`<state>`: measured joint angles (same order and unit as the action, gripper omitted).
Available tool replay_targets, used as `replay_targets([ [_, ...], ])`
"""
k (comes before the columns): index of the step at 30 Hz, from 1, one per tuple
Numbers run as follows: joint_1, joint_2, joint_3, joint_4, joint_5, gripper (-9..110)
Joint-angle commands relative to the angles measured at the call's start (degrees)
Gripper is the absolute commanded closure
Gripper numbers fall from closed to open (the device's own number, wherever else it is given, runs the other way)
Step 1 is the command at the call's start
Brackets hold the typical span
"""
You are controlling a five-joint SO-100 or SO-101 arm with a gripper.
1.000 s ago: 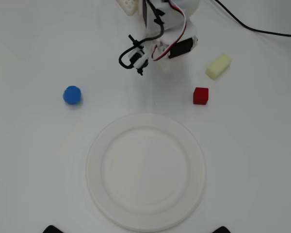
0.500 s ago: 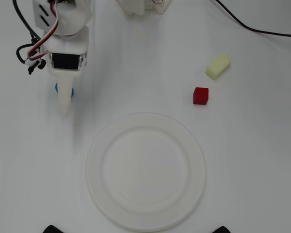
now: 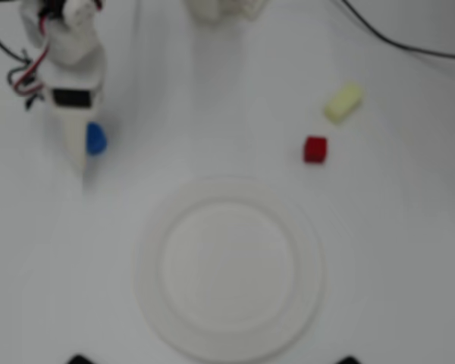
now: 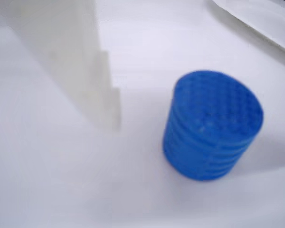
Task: Grasp a blue block and put it in the dish.
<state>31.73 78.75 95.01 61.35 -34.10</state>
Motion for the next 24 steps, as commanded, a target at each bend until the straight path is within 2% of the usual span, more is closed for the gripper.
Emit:
replay_targets([
  [1,-0.4,-0.8,-0.4,-1.9,-0.9,63],
  [5,-0.9,-5.2,-3.4,-2.5,-1.1,66],
  [14,-0.8,-9.8,-8.0,-2.5,-1.7,85],
  [19,-1.1,-8.7,-6.6,-1.9,-1.5,85],
  [24,-1.1,-6.0,-3.3,-1.2,-3.3,77],
])
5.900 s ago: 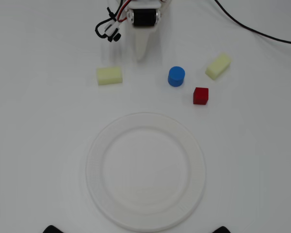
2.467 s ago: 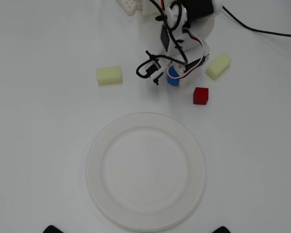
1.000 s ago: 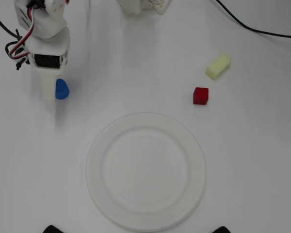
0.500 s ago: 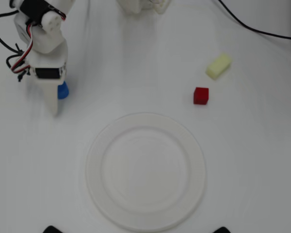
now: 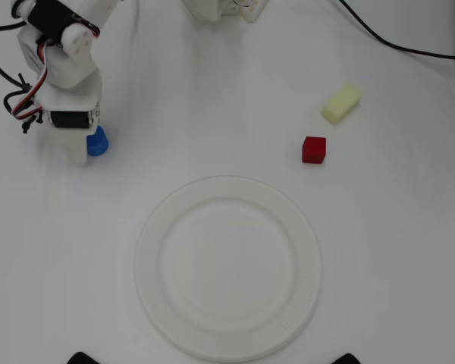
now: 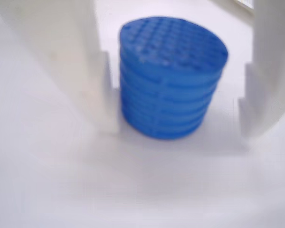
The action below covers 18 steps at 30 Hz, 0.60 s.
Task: Grasp a blue block and put it in the dish.
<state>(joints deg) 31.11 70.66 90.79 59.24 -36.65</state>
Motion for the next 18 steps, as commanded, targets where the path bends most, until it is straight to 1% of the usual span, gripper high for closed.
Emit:
replay_targets([
  [1,-0.6,2.6,1.6,1.0,-0.9,76],
  [7,-1.3,4.0,3.0,1.1,-0.7,75],
  [10,-1.4,3.8,3.0,1.0,-0.5,84],
  [13,-1.8,3.7,2.9,1.0,0.2,101],
  [18,-1.9,4.7,1.6,1.0,1.4,101],
])
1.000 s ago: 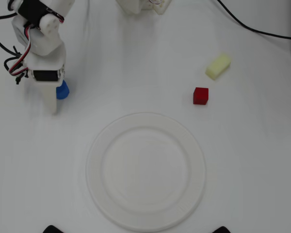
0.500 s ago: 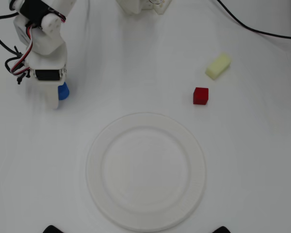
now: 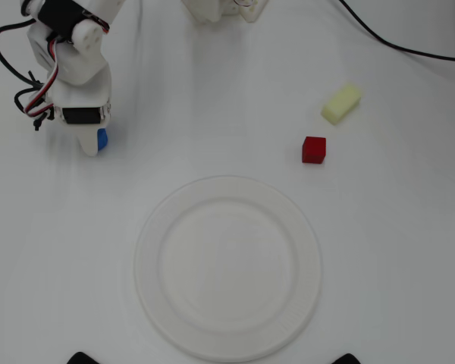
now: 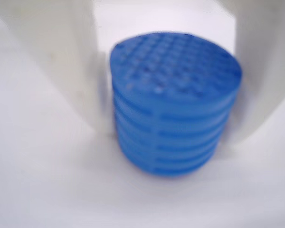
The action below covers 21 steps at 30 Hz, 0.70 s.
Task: Grasp a blue block and put it in the dish.
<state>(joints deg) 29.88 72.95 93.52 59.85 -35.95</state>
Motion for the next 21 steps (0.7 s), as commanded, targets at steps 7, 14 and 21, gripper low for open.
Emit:
replay_targets([
  [7,-7.1,16.6,-0.9,0.2,5.5,101],
  [14,-20.3,26.4,1.4,-4.5,10.0,101],
  [21,-31.3,23.5,4.0,-7.6,13.2,101],
])
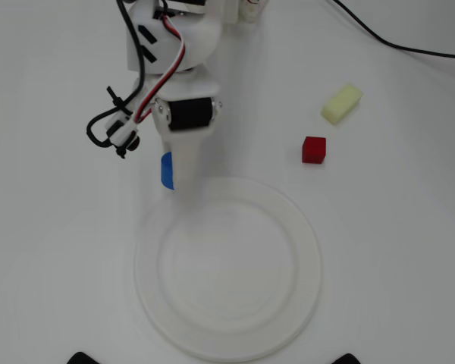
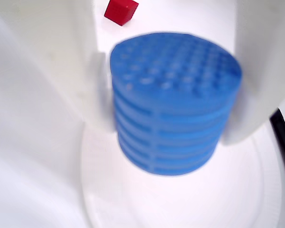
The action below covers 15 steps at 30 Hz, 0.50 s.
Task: Grasp a blue block and put it in the dish.
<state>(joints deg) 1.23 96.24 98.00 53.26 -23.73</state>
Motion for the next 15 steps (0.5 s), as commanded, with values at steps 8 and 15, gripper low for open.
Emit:
replay_targets([
  [8,-6.9,-10.7,-1.6,-3.3,0.8,101],
  [15,-8.4,-19.0,-4.2,-4.7,0.9,101],
])
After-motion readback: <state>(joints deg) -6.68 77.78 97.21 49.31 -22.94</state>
